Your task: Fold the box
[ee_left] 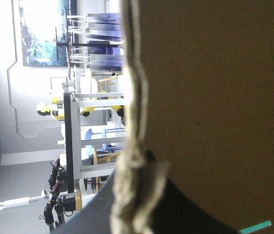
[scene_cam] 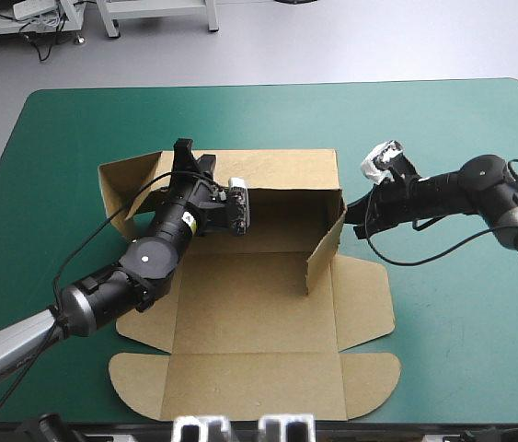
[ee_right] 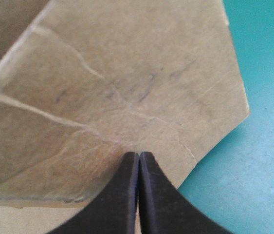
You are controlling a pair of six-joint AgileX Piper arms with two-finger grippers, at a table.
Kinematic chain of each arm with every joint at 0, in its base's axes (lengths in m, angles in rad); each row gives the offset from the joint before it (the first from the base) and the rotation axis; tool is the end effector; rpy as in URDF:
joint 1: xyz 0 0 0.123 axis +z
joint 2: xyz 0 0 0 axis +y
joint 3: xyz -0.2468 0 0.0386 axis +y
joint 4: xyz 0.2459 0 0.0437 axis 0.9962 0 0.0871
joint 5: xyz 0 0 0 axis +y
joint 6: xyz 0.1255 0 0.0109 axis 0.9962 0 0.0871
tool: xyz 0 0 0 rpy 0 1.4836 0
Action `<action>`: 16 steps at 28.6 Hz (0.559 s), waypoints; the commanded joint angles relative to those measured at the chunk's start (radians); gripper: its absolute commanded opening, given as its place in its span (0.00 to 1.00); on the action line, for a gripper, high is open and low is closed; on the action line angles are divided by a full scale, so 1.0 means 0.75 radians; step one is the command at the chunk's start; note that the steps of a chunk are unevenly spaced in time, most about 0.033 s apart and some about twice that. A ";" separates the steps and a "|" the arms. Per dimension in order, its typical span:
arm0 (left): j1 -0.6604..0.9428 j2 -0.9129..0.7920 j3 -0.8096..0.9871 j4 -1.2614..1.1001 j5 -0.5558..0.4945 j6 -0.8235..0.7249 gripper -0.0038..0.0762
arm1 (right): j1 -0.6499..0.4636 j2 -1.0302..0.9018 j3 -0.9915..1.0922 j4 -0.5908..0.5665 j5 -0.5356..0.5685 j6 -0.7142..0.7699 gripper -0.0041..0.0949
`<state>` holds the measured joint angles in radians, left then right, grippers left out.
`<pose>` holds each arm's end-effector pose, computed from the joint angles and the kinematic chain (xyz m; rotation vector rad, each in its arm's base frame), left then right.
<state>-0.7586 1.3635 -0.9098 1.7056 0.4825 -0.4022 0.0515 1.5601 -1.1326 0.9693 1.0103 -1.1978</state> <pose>0.2824 -0.1878 0.2713 1.4540 1.2488 0.8286 0.3158 0.1044 0.2287 -0.9244 2.1986 0.7919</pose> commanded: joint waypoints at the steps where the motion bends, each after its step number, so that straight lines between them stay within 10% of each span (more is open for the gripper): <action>1: -0.007 -0.044 -0.028 0.084 -0.016 0.000 0.03 | -0.010 -0.087 0.099 0.193 -0.087 -0.167 0.02; 10: -0.007 -0.044 -0.022 0.078 -0.024 0.032 0.03 | -0.010 -0.271 0.347 0.367 -0.408 -0.504 0.02; 16: -0.007 -0.044 0.041 0.081 -0.068 0.045 0.03 | -0.010 -0.372 0.401 0.349 -0.357 -0.550 0.02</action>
<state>-0.7586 1.3635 -0.8775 1.7107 0.4380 -0.3715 0.0515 1.3313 -0.8203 1.1843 0.6992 -1.5886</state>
